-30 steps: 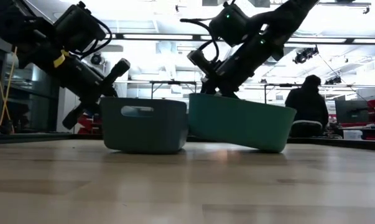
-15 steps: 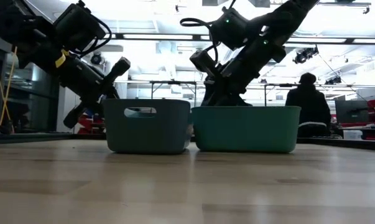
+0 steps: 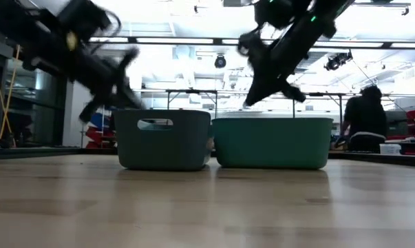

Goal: Sort batteries
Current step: Return to Home Position

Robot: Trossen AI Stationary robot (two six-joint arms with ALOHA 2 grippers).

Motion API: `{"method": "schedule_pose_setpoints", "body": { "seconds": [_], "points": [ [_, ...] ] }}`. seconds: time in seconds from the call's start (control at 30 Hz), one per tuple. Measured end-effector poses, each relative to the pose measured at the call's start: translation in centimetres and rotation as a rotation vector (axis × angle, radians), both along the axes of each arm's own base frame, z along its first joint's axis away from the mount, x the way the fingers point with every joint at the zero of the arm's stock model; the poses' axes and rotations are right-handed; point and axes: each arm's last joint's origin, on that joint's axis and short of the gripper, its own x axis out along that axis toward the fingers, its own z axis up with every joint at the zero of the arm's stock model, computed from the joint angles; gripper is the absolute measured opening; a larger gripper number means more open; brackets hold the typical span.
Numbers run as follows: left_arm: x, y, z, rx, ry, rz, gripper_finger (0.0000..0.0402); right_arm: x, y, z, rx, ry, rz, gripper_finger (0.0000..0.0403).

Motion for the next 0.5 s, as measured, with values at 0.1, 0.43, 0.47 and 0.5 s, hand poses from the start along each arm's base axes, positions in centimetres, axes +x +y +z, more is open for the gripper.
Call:
{"method": "schedule_pose_setpoints", "body": {
  "seconds": [0.1, 0.43, 0.47, 0.5],
  "points": [
    [-0.9, -0.8, 3.0, 0.1, -0.109, -0.223, 0.0, -2.2, 0.0, 2.9, -0.068, -0.038, 0.016, 0.0],
    [-5.1, -3.8, 10.1, 0.446, -0.5, -0.454, 0.0, -9.5, 1.3, 11.6, -0.283, -0.363, -0.056, 0.0],
    [-5.3, -4.0, 9.9, 0.456, -0.5, -0.458, 0.0, -10.1, 1.5, 12.1, -0.294, -0.385, -0.064, 0.0],
    [-5.5, -4.1, 9.6, 0.465, -0.499, -0.463, 0.0, -10.5, 1.7, 12.5, -0.303, -0.404, -0.07, 0.0]
  ]
}}
